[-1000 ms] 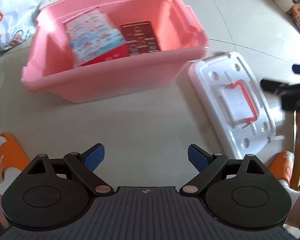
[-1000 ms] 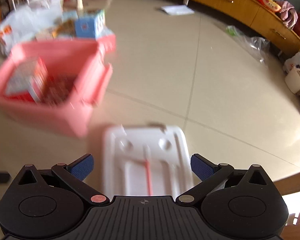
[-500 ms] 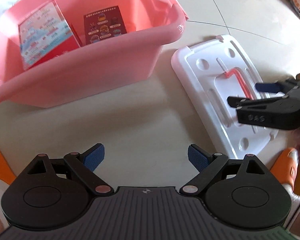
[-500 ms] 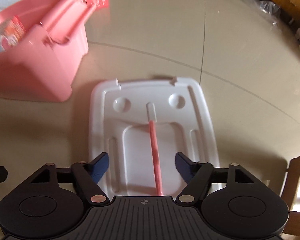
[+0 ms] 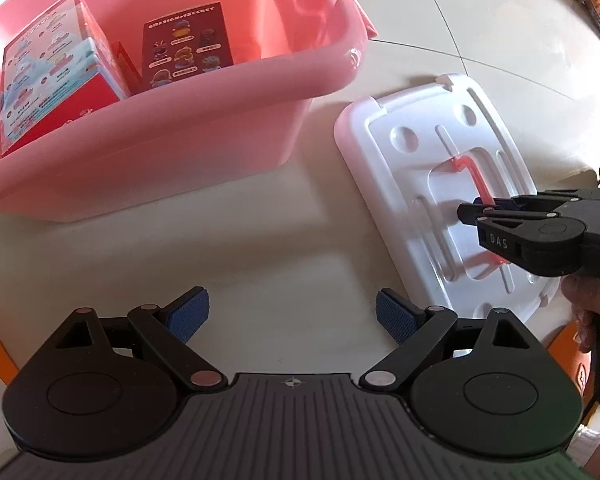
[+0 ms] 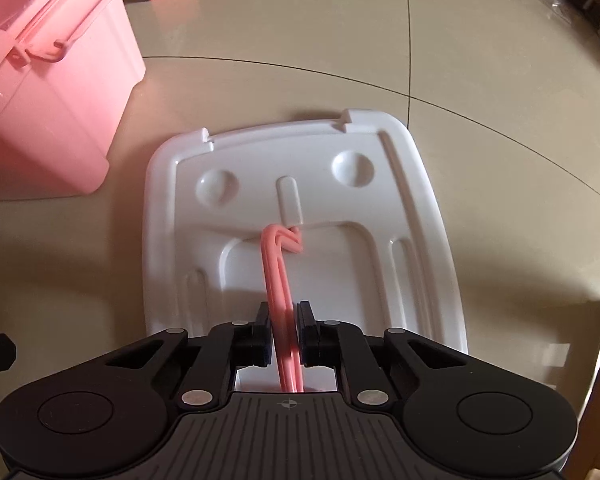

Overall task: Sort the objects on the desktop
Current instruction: 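Close the right gripper on the lid's pink handle and lift the lid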

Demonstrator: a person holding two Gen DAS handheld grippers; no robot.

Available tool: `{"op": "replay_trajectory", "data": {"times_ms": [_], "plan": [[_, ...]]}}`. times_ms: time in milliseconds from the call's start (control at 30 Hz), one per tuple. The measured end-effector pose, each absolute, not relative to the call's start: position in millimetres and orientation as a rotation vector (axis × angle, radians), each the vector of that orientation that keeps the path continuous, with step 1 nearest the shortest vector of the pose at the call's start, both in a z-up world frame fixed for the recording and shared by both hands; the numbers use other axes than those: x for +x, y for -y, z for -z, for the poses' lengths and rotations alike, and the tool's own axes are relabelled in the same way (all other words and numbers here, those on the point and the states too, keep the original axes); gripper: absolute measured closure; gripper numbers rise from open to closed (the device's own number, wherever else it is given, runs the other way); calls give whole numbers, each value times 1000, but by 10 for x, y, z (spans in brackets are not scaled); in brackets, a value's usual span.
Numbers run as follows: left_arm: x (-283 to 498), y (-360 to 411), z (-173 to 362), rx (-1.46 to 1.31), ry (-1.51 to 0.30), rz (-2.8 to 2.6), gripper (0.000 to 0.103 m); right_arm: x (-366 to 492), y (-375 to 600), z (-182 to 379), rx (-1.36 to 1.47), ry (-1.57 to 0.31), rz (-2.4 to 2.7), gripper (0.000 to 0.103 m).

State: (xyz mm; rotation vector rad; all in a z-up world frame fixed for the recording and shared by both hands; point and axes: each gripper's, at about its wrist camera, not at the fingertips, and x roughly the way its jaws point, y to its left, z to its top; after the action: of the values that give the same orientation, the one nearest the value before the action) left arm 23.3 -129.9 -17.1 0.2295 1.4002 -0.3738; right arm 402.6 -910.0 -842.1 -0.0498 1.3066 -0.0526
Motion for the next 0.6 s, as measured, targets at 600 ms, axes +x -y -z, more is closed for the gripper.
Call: {"op": "replay_trajectory", "data": {"times_ms": [600], "plan": [[235, 1876, 192, 213, -1321, 390, 10, 3662, 9134, 7793, -46, -1237, 144, 98]]}}
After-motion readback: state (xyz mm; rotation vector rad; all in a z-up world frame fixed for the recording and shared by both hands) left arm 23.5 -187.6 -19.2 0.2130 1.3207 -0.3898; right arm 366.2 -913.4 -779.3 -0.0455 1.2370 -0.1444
